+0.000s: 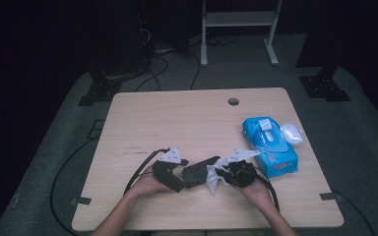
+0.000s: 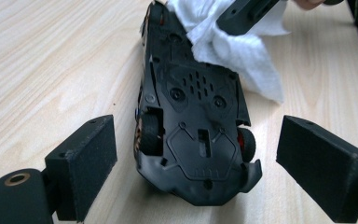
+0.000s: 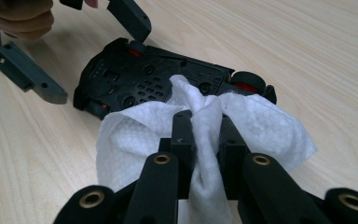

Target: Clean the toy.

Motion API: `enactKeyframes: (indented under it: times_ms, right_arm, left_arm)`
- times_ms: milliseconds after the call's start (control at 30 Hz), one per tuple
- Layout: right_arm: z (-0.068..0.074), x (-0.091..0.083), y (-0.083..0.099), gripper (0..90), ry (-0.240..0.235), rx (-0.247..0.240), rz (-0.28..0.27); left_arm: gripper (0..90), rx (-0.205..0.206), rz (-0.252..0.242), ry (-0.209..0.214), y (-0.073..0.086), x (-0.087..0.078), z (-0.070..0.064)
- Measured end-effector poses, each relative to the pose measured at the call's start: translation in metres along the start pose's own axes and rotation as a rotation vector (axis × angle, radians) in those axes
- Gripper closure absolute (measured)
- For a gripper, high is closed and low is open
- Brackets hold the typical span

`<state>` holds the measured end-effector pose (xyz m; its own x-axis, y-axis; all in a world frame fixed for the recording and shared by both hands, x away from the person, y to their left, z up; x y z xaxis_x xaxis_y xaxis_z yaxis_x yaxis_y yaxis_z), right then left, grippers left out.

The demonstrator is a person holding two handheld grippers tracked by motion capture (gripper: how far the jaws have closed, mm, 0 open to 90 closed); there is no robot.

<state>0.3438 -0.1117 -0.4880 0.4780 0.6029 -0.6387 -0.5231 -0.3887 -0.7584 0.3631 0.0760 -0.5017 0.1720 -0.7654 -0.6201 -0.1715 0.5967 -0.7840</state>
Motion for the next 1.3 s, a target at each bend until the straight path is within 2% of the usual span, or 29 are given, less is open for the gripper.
enactKeyframes:
  times_ms: [267,433,567,633,700,833,1000,1067,1233,1300]
  right_arm:
    - [0.002,-0.002,0.003,80.3,-0.003,0.021,-0.007]
    - [0.001,-0.002,0.003,80.3,-0.019,0.055,-0.016]
    - [0.003,-0.003,0.003,80.1,-0.010,0.057,-0.003]
    - [0.005,-0.003,0.000,80.1,-0.009,0.046,-0.007]
    - [0.008,-0.004,-0.006,80.1,-0.020,0.040,-0.036]
    - [0.018,0.003,-0.020,80.0,-0.040,0.009,-0.054]
    - [0.030,0.025,-0.023,80.0,-0.042,-0.050,-0.015]
    - [0.029,0.029,-0.021,80.1,-0.027,-0.079,-0.007]
    - [0.017,0.022,-0.019,80.1,0.020,-0.052,-0.023]
    - [0.021,0.023,-0.019,80.1,0.015,-0.059,-0.023]
  left_arm:
    - [10.3,0.058,0.065,-0.048,0.005,0.008,-0.001]
    - [10.7,0.088,0.113,-0.055,0.007,0.016,-0.003]
    - [21.7,0.127,0.119,-0.068,0.007,0.018,-0.003]
    - [22.5,0.121,0.111,-0.071,0.006,0.017,-0.002]
    - [23.8,0.130,0.098,-0.080,0.006,0.015,0.000]
    - [24.0,0.132,0.096,-0.070,0.005,0.014,0.001]
    - [24.1,0.133,0.095,-0.066,0.006,0.014,0.001]
    - [24.1,0.125,0.093,-0.064,0.006,0.013,0.002]
    - [24.1,0.121,0.083,-0.059,0.005,0.012,0.002]
    - [24.1,0.121,0.080,-0.060,0.004,0.013,0.001]
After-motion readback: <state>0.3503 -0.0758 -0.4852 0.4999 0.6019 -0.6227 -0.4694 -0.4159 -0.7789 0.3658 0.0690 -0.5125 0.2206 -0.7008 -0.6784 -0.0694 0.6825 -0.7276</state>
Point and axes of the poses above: each handheld gripper's, and its own axes: x roughly forward along the jaws, y roughly out of its underside, z roughly to its left, the point moved 6 cm from there along x, roughly forward along the jaws, and after that the axes turned 4 degrees about x, right-handed, at the moved point
